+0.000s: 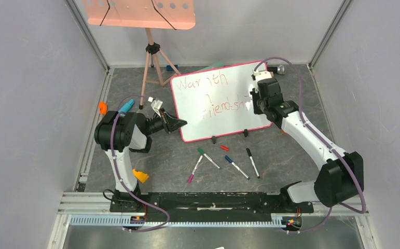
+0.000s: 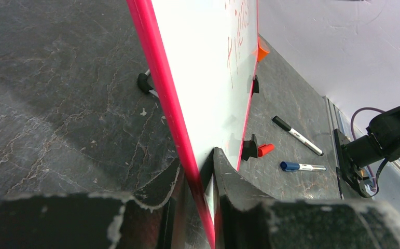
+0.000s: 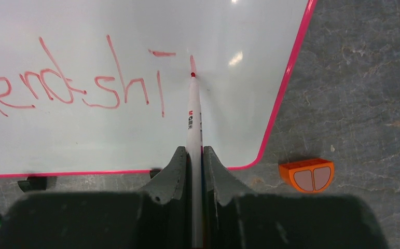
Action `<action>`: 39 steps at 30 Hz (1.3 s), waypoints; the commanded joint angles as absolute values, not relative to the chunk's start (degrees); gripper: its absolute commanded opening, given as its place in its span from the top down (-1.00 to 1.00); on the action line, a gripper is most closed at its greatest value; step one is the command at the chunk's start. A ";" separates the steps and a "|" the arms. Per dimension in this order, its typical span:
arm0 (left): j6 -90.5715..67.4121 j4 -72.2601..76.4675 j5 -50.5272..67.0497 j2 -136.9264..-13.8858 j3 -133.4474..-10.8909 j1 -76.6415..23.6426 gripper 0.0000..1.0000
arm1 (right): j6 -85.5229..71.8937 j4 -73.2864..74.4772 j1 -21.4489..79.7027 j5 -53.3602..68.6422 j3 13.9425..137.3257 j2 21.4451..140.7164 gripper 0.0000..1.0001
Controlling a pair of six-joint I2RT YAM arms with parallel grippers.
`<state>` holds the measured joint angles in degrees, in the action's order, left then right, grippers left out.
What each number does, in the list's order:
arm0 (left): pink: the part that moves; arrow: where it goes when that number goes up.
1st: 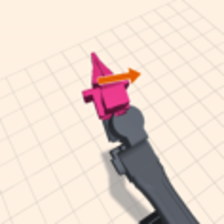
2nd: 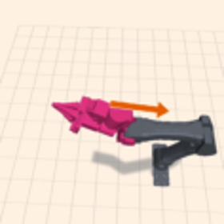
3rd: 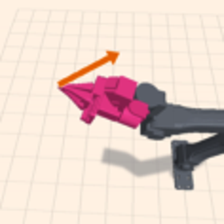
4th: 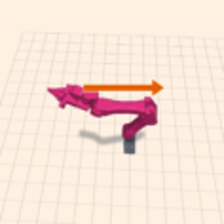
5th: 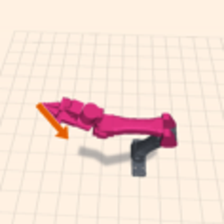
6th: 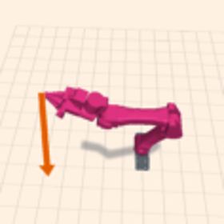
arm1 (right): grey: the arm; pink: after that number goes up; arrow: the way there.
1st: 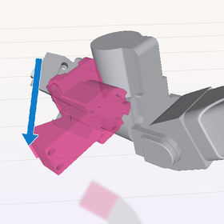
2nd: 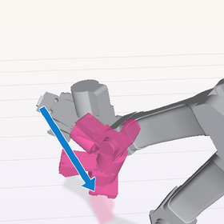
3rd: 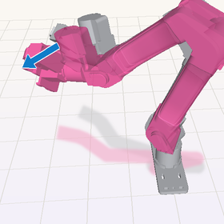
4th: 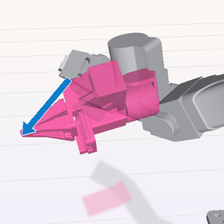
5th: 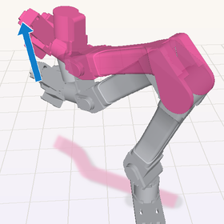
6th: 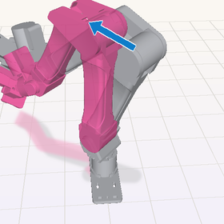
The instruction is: Write a sentence on the whiteboard
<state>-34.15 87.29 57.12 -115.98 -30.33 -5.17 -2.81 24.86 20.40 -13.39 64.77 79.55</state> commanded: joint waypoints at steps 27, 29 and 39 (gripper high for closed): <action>-27.71 89.21 50.63 -117.95 -31.03 -4.27 0.94 | -3.37 22.50 19.48 -11.48 66.15 74.74 1.00; -27.81 89.21 50.55 -117.98 -31.08 -4.22 0.94 | -3.51 22.30 19.40 -10.93 66.74 75.66 1.00; -27.77 89.21 50.65 -118.00 -31.10 -4.22 0.94 | -3.04 22.24 19.13 -10.81 67.24 78.93 1.00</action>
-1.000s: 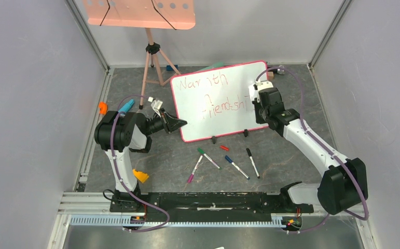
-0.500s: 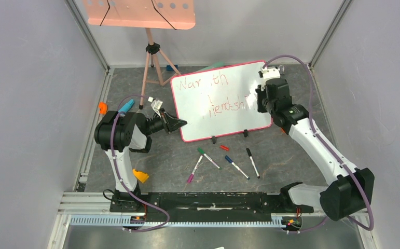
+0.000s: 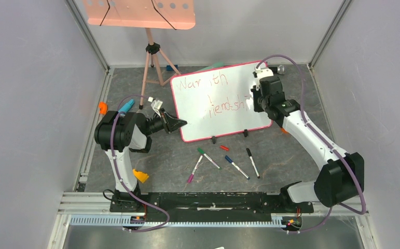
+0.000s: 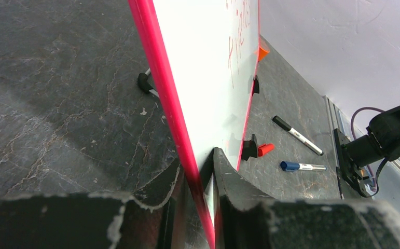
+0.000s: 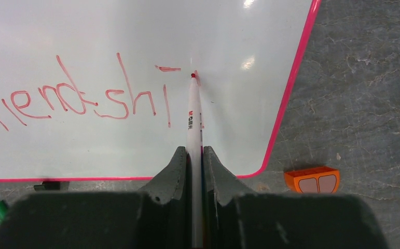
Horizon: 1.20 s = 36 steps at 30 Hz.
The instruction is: Write a sentence on the whiteboard
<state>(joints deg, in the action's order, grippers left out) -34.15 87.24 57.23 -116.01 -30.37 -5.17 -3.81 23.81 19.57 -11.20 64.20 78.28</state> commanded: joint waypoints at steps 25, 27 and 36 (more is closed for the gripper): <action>-27.61 89.24 50.71 -117.90 -31.06 -4.13 0.94 | -3.35 25.64 18.19 -15.80 65.24 78.41 1.00; -27.68 89.22 50.76 -117.94 -31.07 -4.20 0.94 | -3.35 25.51 18.17 -14.52 64.50 78.02 1.00; -27.77 89.21 50.74 -117.98 -31.08 -4.14 0.93 | -4.00 25.18 18.19 -12.09 61.92 77.05 1.00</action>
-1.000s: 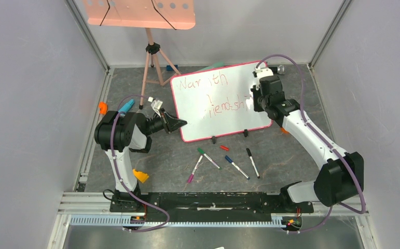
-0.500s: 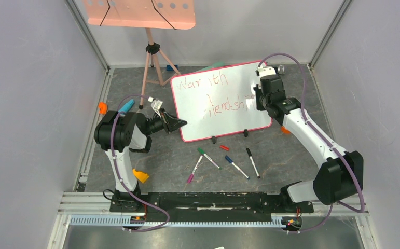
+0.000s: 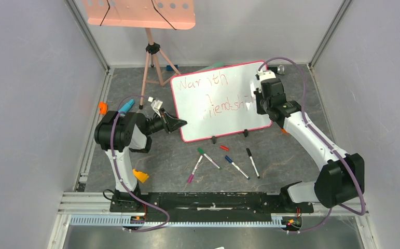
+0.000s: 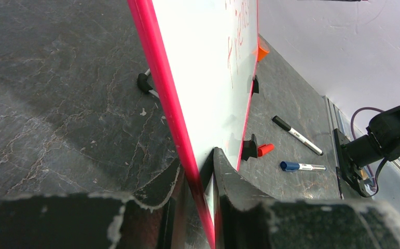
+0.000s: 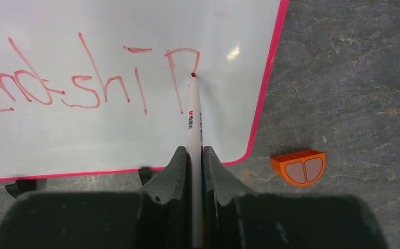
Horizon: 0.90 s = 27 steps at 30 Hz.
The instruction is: Write a sentence on the whiteboard
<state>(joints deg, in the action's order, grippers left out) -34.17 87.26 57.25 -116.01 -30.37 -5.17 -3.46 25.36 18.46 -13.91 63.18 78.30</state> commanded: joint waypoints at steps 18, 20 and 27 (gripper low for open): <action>-27.61 89.20 51.28 -117.60 -31.07 -4.17 0.36 | -4.47 19.63 18.15 -3.94 61.97 72.37 1.00; -27.61 89.23 51.33 -117.50 -31.03 -4.13 0.29 | -4.91 18.58 18.15 -3.05 61.82 71.40 1.00; -28.20 89.21 51.60 -116.64 -31.08 -3.63 0.10 | -5.75 17.18 18.10 -1.49 62.70 70.66 1.00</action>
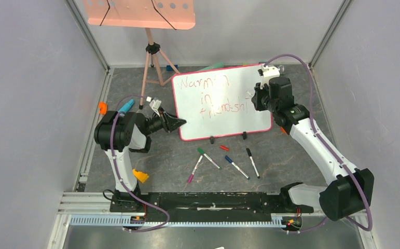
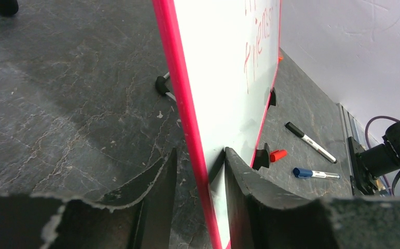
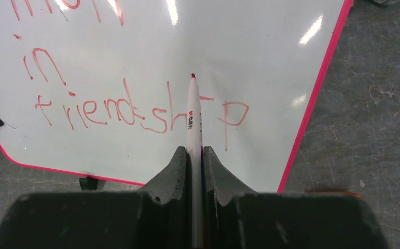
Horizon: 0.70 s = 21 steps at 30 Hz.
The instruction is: Write a sentence on the whiteboard
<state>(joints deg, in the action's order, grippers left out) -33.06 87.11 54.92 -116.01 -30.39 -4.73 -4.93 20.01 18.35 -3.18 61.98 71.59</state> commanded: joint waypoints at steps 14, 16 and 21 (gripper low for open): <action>-33.05 85.14 47.04 -102.82 -23.91 -0.09 0.02 | -6.81 16.31 18.10 2.50 65.96 72.12 1.00; -35.32 83.57 47.17 -101.33 -23.04 2.07 -0.06 | -6.89 16.00 18.06 2.14 66.54 72.21 1.00; -44.37 79.27 43.09 -93.59 -18.82 3.71 -0.36 | -6.95 16.03 18.11 2.11 69.13 73.31 1.00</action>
